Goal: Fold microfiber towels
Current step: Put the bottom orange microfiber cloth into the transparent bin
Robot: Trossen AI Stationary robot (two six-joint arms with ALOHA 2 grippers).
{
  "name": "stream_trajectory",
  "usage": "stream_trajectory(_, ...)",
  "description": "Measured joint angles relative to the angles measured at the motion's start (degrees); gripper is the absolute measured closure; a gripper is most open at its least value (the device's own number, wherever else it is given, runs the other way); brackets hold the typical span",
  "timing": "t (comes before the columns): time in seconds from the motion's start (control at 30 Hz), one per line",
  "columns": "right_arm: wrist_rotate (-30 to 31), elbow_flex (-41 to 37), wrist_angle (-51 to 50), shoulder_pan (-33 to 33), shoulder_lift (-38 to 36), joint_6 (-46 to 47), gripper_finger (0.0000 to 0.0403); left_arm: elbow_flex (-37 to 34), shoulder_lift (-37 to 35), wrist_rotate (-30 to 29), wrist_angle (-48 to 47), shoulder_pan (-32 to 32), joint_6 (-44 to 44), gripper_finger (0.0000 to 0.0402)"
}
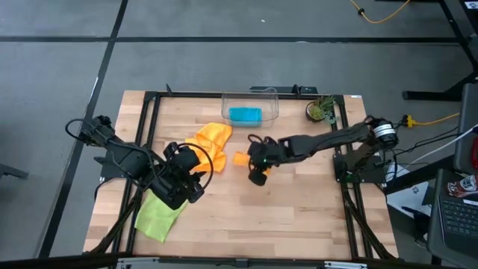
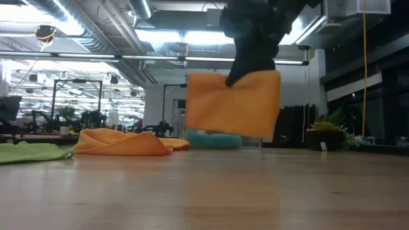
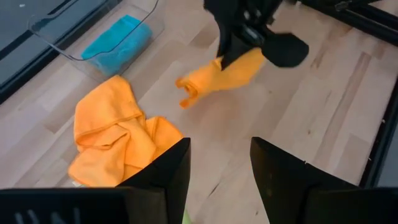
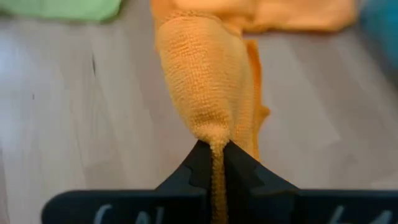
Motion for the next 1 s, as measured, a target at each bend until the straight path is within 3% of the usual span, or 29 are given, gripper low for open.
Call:
stream_trajectory(0.53, 0.3, 0.1, 2.3, -12.8, -12.3, -10.3, 0.0385, 0.0, 0.0, -0.1, 0.4, 2.5, 0.7, 0.0243)
stream_trajectory(1.0, -22.2, 0.1, 4.7, -27.4, -12.5, -20.3, 0.0385, 0.0, 0.0, 0.5, 0.5, 3.1, 0.7, 0.0243)
